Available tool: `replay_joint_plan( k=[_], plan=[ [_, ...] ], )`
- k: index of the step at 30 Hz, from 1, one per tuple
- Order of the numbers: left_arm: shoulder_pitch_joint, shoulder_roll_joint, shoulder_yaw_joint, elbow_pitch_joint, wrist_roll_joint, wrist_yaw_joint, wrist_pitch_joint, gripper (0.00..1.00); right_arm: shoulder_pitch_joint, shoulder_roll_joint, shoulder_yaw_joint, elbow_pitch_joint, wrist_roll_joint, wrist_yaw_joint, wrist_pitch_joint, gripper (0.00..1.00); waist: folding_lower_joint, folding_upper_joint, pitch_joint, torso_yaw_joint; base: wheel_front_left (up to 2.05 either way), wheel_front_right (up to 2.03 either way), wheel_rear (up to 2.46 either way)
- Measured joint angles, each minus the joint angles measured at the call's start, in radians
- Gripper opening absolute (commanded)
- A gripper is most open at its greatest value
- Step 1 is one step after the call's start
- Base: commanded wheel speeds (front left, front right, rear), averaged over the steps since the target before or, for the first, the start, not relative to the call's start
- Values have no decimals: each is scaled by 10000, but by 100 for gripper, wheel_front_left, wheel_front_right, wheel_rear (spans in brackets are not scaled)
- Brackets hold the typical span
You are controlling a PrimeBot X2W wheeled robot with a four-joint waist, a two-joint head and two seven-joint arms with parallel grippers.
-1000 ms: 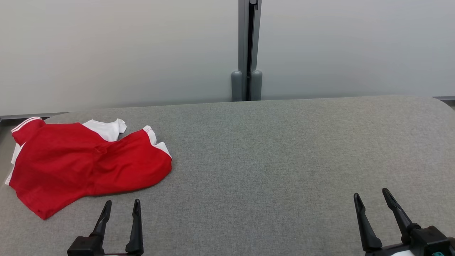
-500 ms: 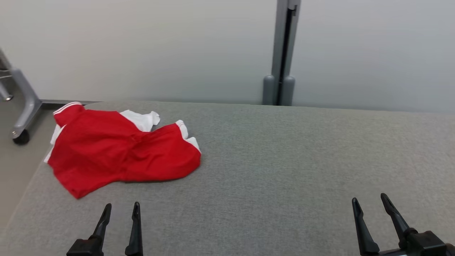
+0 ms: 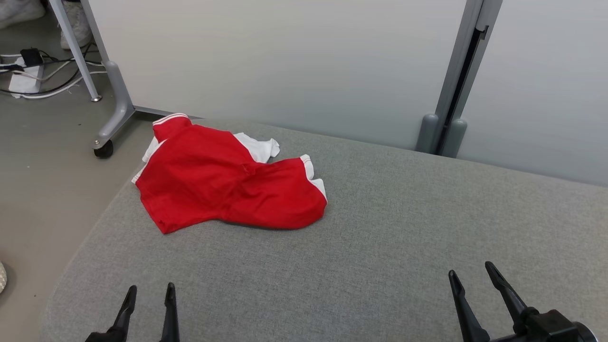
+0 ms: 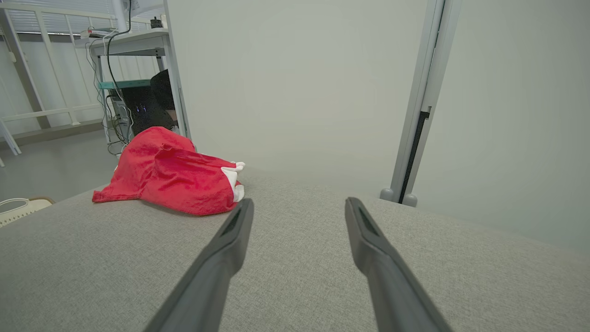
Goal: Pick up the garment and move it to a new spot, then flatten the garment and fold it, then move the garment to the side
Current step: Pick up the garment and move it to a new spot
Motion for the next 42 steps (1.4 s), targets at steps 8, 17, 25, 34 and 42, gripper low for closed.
replay_joint_plan(
  k=[8,17,25,34,42],
  plan=[
    [-2307,12,-1430,966,-44,-548,286,100,-648,-211,148,-382,-328,0,0,100,0,0,1002,-162,0,0,0],
    [-6929,251,-1753,3933,-240,-589,2713,100,-2052,-957,667,-675,-209,0,0,100,0,-1,3185,-713,0,0,0],
    [-8462,476,-1569,6521,-550,-320,4922,8,-2443,-984,932,-525,19,2,0,100,0,0,4091,-1861,0,0,0],
    [-8464,729,-1724,6535,-1043,-748,4673,0,-2334,-646,617,-380,105,2,0,100,0,0,3728,-2434,0,0,0],
    [-7035,178,-2987,2821,-1927,-849,4752,0,-1302,-274,384,-144,107,2,0,100,0,0,2363,-2400,0,0,0]
  ],
)
